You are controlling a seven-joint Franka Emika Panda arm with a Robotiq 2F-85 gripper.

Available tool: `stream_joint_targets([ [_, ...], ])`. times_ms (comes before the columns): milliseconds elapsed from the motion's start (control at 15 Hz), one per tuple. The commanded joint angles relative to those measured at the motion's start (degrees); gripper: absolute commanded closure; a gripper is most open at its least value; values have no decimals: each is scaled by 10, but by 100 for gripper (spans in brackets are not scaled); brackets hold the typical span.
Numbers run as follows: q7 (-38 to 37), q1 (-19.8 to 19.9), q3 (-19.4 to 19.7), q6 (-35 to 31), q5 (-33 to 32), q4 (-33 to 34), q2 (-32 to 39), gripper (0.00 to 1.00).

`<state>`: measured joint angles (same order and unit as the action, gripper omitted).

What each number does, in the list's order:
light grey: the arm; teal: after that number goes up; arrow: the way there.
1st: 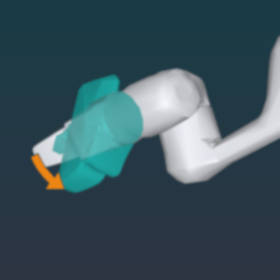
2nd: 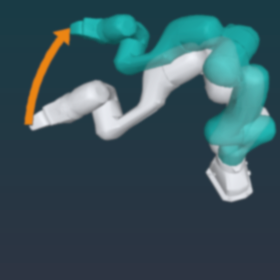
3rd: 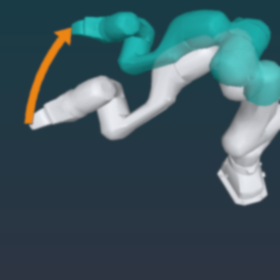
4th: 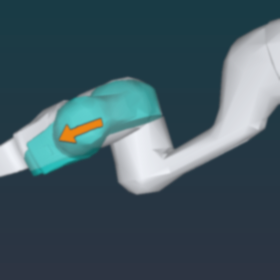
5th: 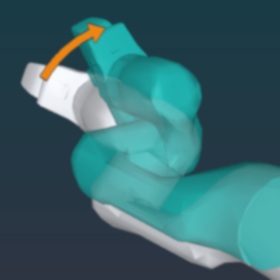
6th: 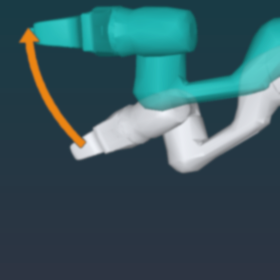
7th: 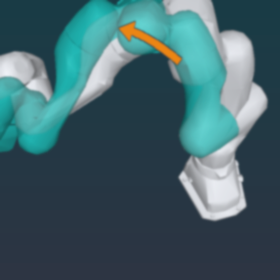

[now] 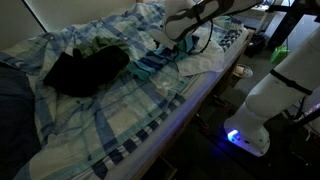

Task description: Unfold the blue towel.

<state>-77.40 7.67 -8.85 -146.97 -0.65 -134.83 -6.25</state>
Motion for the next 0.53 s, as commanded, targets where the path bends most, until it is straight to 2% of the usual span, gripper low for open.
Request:
stream_joint_targets([
  [0, -40, -19, 28, 22, -15, 35, 35, 0],
  [467, -109, -39, 68, 38, -37, 59, 77, 0],
])
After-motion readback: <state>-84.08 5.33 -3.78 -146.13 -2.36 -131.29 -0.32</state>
